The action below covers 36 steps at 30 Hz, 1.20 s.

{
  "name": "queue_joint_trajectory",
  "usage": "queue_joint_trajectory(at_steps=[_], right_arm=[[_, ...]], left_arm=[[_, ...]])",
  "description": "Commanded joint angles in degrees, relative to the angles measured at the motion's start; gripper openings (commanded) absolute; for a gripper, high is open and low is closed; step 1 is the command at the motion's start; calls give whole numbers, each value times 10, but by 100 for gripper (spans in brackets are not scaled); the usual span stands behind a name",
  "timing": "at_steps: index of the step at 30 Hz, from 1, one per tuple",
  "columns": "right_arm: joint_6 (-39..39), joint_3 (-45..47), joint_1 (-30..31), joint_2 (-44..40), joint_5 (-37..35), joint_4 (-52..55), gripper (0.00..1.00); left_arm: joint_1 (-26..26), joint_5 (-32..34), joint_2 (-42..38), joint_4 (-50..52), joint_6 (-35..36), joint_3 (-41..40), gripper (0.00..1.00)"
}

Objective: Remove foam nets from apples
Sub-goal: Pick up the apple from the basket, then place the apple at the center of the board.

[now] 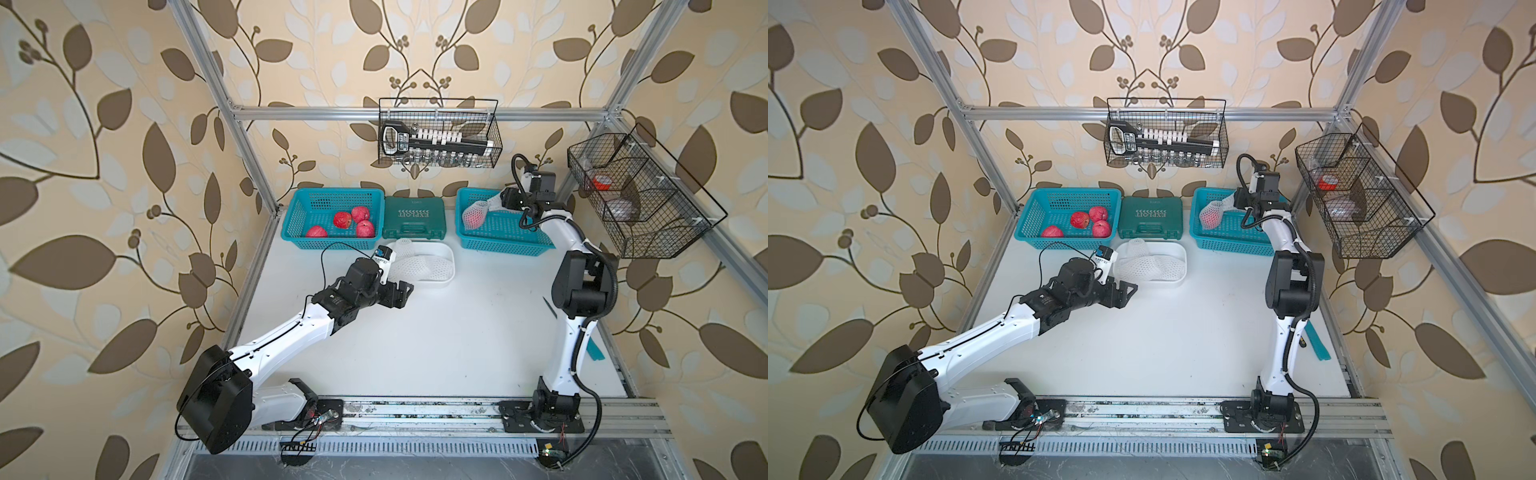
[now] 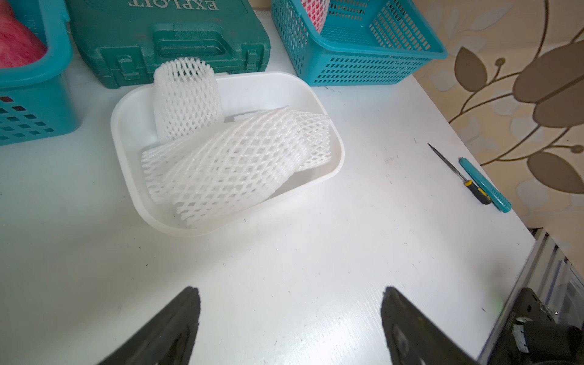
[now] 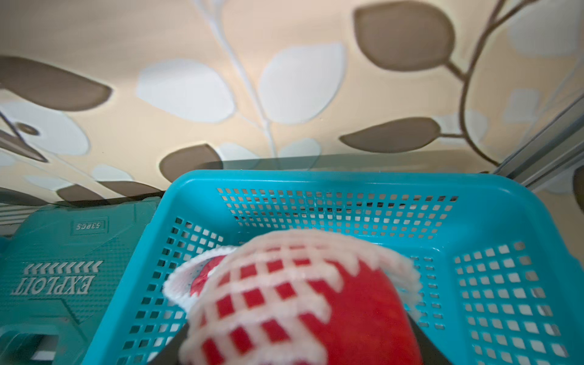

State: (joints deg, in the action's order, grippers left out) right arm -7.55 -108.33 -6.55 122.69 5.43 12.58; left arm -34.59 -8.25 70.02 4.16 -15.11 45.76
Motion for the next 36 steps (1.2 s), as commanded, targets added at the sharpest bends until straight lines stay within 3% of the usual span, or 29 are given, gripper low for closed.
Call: queue_joint_trajectory(at_steps=[1, 12, 19, 23, 28, 34, 36], right_arm=[[-10, 42, 0, -62, 21, 2, 63], [-48, 266, 29, -298, 121, 6, 63], [-131, 480, 115, -474, 198, -71, 63], [-147, 596, 194, -550, 218, -116, 63], [-197, 666, 238, -549, 292, -149, 64], [-158, 692, 314, -502, 249, -146, 64], [-155, 698, 325, -472, 265, -169, 65]], left_arm=[[-7, 9, -26, -15, 15, -5, 91], [-7, -40, -44, -109, 52, -63, 93], [-7, -103, -58, -198, 84, -116, 94], [-9, -155, -52, -246, 88, -150, 96], [-17, -191, -69, -303, 125, -200, 96], [-32, -168, -87, -309, 165, -227, 96], [-39, -171, -70, -298, 176, -223, 96]])
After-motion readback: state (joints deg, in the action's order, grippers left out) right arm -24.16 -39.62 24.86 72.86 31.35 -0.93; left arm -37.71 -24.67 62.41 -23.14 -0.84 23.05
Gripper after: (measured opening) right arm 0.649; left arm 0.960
